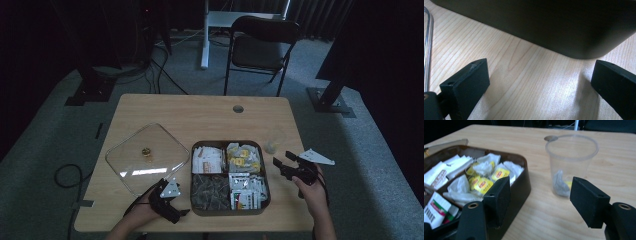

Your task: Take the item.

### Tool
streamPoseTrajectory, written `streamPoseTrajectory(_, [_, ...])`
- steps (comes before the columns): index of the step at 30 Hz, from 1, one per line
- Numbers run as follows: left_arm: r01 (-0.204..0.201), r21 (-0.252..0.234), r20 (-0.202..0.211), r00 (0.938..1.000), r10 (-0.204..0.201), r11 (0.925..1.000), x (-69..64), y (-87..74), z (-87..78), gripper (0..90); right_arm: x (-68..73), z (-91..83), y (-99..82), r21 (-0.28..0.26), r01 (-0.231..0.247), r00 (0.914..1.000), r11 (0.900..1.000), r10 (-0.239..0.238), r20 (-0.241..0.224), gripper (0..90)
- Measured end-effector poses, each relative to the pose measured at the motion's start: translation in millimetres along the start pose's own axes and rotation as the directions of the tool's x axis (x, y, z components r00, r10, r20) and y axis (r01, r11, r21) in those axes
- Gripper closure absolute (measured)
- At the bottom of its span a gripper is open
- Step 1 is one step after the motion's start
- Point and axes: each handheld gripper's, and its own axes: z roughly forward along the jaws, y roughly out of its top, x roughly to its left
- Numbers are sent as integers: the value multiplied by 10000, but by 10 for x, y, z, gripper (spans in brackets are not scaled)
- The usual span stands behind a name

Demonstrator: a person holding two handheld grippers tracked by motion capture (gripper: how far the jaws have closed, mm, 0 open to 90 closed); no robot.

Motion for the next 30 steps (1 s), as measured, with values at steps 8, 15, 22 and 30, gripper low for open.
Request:
streamPoseTrajectory(8, [-3,0,-1,10000,3,10000,0,0,0,19,19,17,-170,351,11,9999,9994,-6,-152,294])
streamPoseTrajectory(15, [-9,0,-1,10000,9,10000,0,-1,0,19,50,44,-269,682,166,9998,9975,-156,-155,275])
streamPoseTrajectory(22, [-7,-1,-3,10000,7,10000,0,-1,1,19,61,66,-373,972,186,9998,9951,-179,-80,258])
streamPoseTrajectory(30, [-9,-1,-2,10000,9,10000,0,-1,1,19,82,49,-473,1390,389,9992,9895,-370,-160,240])
